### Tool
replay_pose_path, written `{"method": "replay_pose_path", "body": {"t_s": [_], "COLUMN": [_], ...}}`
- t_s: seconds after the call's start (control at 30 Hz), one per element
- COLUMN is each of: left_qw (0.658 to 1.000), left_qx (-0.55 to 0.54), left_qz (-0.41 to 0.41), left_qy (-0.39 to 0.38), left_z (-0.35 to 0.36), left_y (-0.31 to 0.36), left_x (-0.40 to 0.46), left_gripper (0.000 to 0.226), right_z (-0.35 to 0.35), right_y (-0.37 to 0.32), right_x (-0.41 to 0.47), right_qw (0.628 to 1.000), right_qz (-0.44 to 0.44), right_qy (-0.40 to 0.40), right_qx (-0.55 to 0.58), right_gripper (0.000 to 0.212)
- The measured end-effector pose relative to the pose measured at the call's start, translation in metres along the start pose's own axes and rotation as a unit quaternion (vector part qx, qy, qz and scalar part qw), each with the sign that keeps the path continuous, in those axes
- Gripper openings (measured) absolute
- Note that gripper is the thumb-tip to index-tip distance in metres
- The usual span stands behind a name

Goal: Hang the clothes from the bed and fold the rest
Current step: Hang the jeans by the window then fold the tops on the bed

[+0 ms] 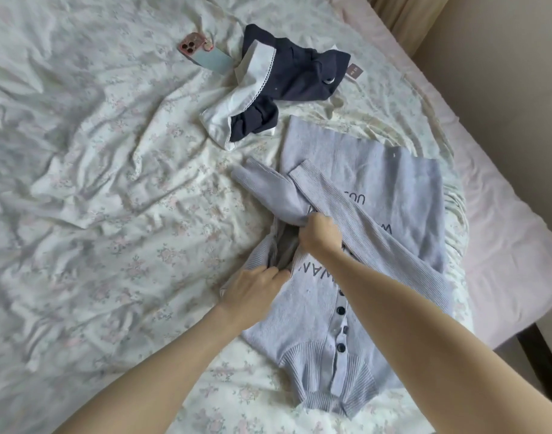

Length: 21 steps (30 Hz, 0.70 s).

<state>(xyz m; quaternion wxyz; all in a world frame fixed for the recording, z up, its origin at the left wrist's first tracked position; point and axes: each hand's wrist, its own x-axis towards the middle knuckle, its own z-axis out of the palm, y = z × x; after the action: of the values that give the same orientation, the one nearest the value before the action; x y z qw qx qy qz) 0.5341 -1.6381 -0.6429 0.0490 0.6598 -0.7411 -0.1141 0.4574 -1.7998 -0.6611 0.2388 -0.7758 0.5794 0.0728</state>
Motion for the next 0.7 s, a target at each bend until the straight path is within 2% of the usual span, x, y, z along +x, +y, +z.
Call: {"method": "replay_pose_path", "body": {"t_s": [0.07, 0.1, 0.17, 0.2, 0.23, 0.33, 0.47, 0.5, 0.53, 0.63, 0.7], "left_qw": [1.0, 0.999, 0.998, 0.997, 0.996, 0.992, 0.987, 0.984, 0.98, 0.961, 0.96], "left_qx": [-0.001, 0.003, 0.004, 0.005, 0.007, -0.022, -0.025, -0.032, -0.033, -0.023, -0.021], "left_qz": [-0.026, -0.039, -0.062, -0.073, -0.084, -0.103, -0.105, -0.109, -0.113, -0.118, -0.115], "left_qy": [0.01, 0.01, 0.011, 0.004, -0.002, -0.063, -0.115, -0.137, -0.163, -0.248, -0.253], "left_z": [-0.004, -0.005, -0.006, -0.006, -0.009, -0.008, 0.005, 0.008, 0.009, 0.012, 0.013], "left_y": [0.001, 0.003, 0.007, 0.008, 0.011, 0.022, 0.032, 0.032, 0.031, 0.025, 0.024], "left_x": [0.001, 0.002, 0.009, 0.012, 0.016, 0.032, 0.054, 0.06, 0.064, 0.075, 0.083], "left_gripper": [0.057, 0.062, 0.072, 0.077, 0.081, 0.085, 0.085, 0.089, 0.092, 0.085, 0.064], "right_z": [-0.016, -0.025, -0.048, -0.059, -0.07, -0.095, -0.1, -0.1, -0.101, -0.103, -0.102], "right_y": [0.009, 0.012, 0.021, 0.027, 0.035, 0.062, 0.088, 0.094, 0.099, 0.116, 0.128], "right_x": [0.008, 0.013, 0.02, 0.024, 0.029, 0.041, 0.049, 0.05, 0.051, 0.057, 0.063], "right_qw": [0.978, 0.941, 0.826, 0.77, 0.731, 0.669, 0.621, 0.609, 0.603, 0.636, 0.66], "right_qz": [0.087, 0.135, 0.227, 0.261, 0.281, 0.3, 0.305, 0.31, 0.317, 0.324, 0.291], "right_qy": [0.037, 0.046, 0.052, 0.058, 0.067, 0.067, 0.033, 0.027, 0.028, 0.034, 0.025], "right_qx": [0.186, 0.307, 0.513, 0.579, 0.618, 0.676, 0.722, 0.73, 0.731, 0.699, 0.692], "right_gripper": [0.019, 0.016, 0.018, 0.017, 0.016, 0.025, 0.056, 0.06, 0.056, 0.028, 0.035]}}
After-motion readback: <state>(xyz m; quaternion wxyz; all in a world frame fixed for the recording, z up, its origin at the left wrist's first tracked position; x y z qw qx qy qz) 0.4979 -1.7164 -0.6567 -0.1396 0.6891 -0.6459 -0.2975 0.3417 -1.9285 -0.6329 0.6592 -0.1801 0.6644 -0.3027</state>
